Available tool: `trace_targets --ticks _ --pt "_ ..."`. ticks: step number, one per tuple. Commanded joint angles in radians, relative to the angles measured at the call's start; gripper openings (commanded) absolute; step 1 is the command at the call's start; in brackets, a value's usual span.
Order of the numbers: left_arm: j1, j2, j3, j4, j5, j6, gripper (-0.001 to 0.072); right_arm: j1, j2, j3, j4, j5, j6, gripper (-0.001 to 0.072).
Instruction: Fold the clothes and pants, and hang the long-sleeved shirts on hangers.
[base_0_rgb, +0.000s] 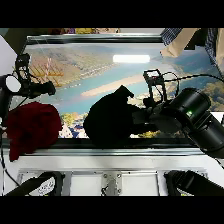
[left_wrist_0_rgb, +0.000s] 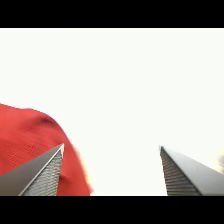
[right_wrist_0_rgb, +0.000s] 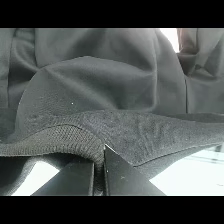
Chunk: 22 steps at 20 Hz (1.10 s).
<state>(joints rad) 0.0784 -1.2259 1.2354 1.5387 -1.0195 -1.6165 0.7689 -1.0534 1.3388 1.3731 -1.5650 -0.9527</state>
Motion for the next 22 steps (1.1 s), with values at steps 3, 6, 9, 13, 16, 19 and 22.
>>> trace_targets --ticks 3,6,9,13,16,19,22 --pt "0.044 -0.283 0.197 0.319 0.063 -0.015 0.0624 0.0 -0.009 0.0 0.001 -0.01 0.001 0.0034" --pt "0.045 -0.439 0.304 0.417 0.05 -0.014 0.0624 0.001 -0.029 0.0 0.002 -0.01 0.004 0.0034" --pt "0.044 -0.558 0.381 0.481 0.057 -0.014 0.0624 0.0 -0.049 0.0 0.001 -0.01 0.004 0.0034" --pt "0.06 -0.674 0.472 0.485 0.057 -0.014 0.0624 0.0 -0.072 0.0 0.0 -0.056 0.004 0.0034" --pt "0.071 -0.731 0.482 0.483 0.06 -0.014 0.0624 0.0 -0.082 0.0 0.0 -0.061 0.004 0.0034" --pt "0.079 -0.769 0.482 0.483 0.058 -0.015 0.0624 0.0 -0.095 0.0 0.0 -0.062 0.004 0.0034" --pt "0.098 -0.787 0.481 0.476 0.059 -0.015 0.0624 0.0 -0.11 0.0 0.0 -0.062 0.004 0.0035"
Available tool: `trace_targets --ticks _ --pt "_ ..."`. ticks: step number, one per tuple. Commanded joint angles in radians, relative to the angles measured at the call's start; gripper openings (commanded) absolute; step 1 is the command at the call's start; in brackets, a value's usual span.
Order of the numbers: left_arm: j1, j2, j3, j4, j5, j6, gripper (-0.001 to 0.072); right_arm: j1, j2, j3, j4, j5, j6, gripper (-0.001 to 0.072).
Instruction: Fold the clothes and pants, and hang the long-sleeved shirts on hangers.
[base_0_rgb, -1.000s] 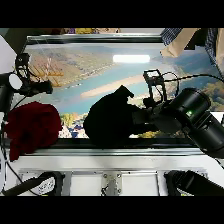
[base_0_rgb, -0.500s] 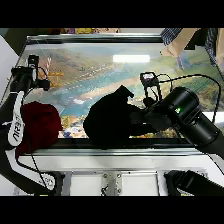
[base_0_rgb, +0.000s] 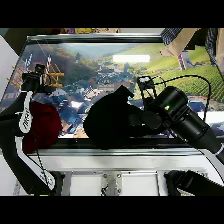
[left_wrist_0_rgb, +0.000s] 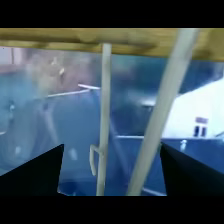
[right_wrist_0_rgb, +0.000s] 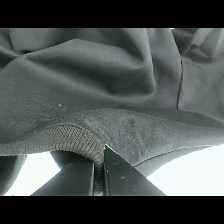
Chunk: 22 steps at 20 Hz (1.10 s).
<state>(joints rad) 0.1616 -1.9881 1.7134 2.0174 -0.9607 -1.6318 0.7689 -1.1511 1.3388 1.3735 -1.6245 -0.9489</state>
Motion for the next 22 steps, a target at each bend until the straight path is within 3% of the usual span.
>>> trace_targets --ticks 1,6,7,8,9,10,11,22 --pt "0.017 -0.024 0.002 -0.003 0.003 0.0 0.0624 0.0 -0.016 0.0 0.0 -0.002 0.0 0.0034" --pt "0.017 -0.024 0.002 -0.035 0.042 0.0 0.062 0.0 -0.025 0.0 0.0 -0.002 0.0 0.0035" --pt "0.017 -0.024 0.002 -0.036 0.045 0.0 0.0501 0.0 -0.025 0.0 0.0 -0.003 0.001 0.0034" --pt "0.017 -0.024 0.002 -0.036 0.043 0.0 0.0298 0.0 -0.025 0.0 0.0 -0.003 0.0 0.0034" --pt "0.017 -0.023 0.002 -0.037 0.039 -0.001 0.0172 0.0 -0.025 0.0 0.0 -0.003 0.0 0.0034" --pt "0.017 -0.023 0.002 -0.037 0.035 0.0 0.0059 0.0 -0.025 0.0 0.0 -0.003 0.001 0.0034" --pt "0.017 -0.023 0.002 -0.037 0.03 -0.001 0.0027 0.0 -0.025 0.0 0.0 -0.003 0.0 0.0034" --pt "-0.035 0.182 0.002 -0.019 0.009 0.0 0.0026 0.0 -0.025 0.0 0.001 -0.003 0.0 0.0034"
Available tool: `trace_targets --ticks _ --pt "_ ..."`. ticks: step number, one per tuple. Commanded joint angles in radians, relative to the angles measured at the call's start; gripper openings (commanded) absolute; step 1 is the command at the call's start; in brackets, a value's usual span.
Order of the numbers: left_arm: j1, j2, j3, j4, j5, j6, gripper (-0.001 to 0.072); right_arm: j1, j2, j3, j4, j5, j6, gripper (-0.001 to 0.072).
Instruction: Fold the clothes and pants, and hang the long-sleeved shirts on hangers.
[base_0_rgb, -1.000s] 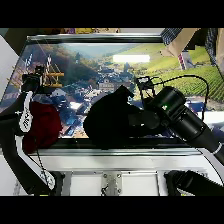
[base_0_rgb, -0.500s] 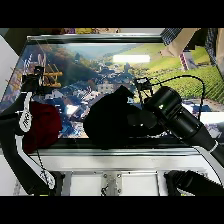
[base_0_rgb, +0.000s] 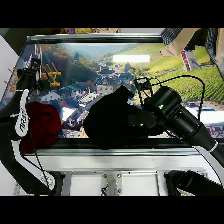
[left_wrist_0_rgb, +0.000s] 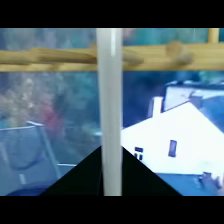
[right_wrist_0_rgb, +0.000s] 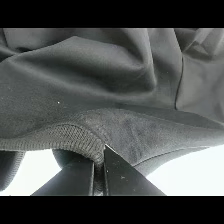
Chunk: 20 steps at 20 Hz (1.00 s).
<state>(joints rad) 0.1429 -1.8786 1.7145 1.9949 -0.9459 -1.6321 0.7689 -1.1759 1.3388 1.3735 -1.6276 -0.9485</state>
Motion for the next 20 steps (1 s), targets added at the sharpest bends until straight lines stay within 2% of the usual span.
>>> trace_targets --ticks 1,7,9,11,12,14,17,18,19,20 --pt "-0.021 0.105 0.001 0.004 -0.014 0.002 0.0026 0.0 0.001 0.0 0.001 0.0 0.0 0.0034" --pt "-0.093 0.301 0.001 0.0 -0.122 0.02 0.0026 0.0 0.008 0.001 0.0 0.003 0.0 0.0034" --pt "-0.136 0.366 0.001 -0.016 -0.177 0.064 0.0027 0.0 0.017 0.004 0.0 0.012 0.0 0.0034" --pt "-0.177 0.43 0.001 -0.094 -0.244 0.146 0.0027 -0.001 0.032 0.014 -0.008 0.041 0.0 0.0034" --pt "-0.193 0.461 0.001 -0.163 -0.28 0.207 0.0027 -0.001 0.04 0.024 -0.016 0.057 0.0 0.0034" --pt "-0.209 0.519 0.001 -0.377 -0.36 0.389 0.0027 -0.002 0.054 0.043 -0.028 0.07 0.0 0.0034" --pt "-0.207 0.585 0.001 -0.793 -0.529 0.796 0.0026 -0.002 0.074 0.048 -0.053 0.072 0.0 0.0034" --pt "-0.208 0.6 0.001 -0.892 -0.591 0.893 0.0026 -0.002 0.082 0.048 -0.054 0.072 0.0 0.0034" --pt "-0.208 0.61 0.001 -0.951 -0.648 0.934 0.0026 -0.002 0.092 0.048 -0.053 0.072 0.0 0.0034" --pt "-0.208 0.616 0.001 -0.969 -0.711 0.937 0.0026 -0.002 0.101 0.048 -0.053 0.072 0.0 0.0034"
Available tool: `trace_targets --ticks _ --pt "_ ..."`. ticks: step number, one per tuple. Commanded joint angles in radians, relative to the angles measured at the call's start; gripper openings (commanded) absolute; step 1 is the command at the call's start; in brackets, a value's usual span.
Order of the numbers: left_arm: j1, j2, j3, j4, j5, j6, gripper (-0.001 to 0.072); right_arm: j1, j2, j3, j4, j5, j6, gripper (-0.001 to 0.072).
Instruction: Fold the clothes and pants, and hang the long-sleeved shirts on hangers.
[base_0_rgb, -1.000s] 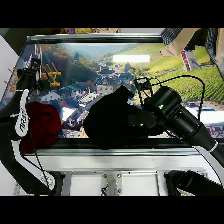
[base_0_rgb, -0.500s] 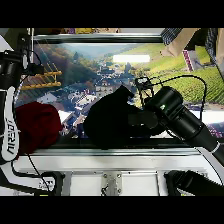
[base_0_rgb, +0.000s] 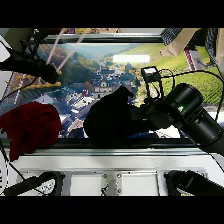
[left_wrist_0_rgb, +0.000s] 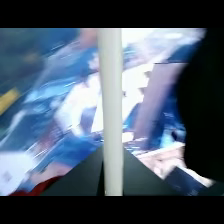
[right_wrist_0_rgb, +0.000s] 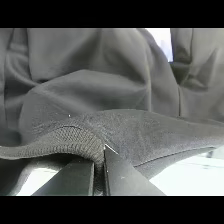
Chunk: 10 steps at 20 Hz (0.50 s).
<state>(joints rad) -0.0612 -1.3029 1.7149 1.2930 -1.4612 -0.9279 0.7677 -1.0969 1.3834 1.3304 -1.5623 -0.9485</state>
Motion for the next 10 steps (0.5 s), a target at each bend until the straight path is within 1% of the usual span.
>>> trace_targets --ticks 1,2,4,5,6,8,9,10 --pt "-0.003 0.04 0.001 -0.263 -0.252 0.233 0.0026 -0.001 0.029 0.005 -0.011 0.007 0.0 0.0035" --pt "-0.003 0.04 0.001 -0.246 -0.28 0.233 0.0027 -0.001 0.035 0.006 -0.01 0.007 0.001 0.0034" --pt "-0.003 0.04 0.001 -0.215 -0.267 0.233 0.0026 -0.001 0.041 0.006 -0.01 0.007 0.008 0.0035" --pt "-0.003 0.037 0.001 -0.215 -0.265 0.257 0.0026 -0.001 0.043 0.006 -0.01 0.007 0.008 0.0034" --pt "-0.002 0.035 0.0 -0.216 -0.285 0.354 0.0026 -0.002 0.045 0.007 -0.01 0.006 0.007 0.0034" --pt "0.017 0.027 -0.001 -0.247 -0.37 0.563 0.0025 -0.002 0.051 0.008 -0.01 -0.012 0.007 0.0035" --pt "0.039 0.032 -0.02 -0.283 -0.364 0.609 0.0025 -0.006 0.055 0.008 -0.01 -0.025 0.007 0.0035" --pt "0.072 0.043 -0.062 -0.346 -0.357 0.677 0.0025 -0.011 0.06 0.008 -0.01 -0.037 0.007 0.0034"
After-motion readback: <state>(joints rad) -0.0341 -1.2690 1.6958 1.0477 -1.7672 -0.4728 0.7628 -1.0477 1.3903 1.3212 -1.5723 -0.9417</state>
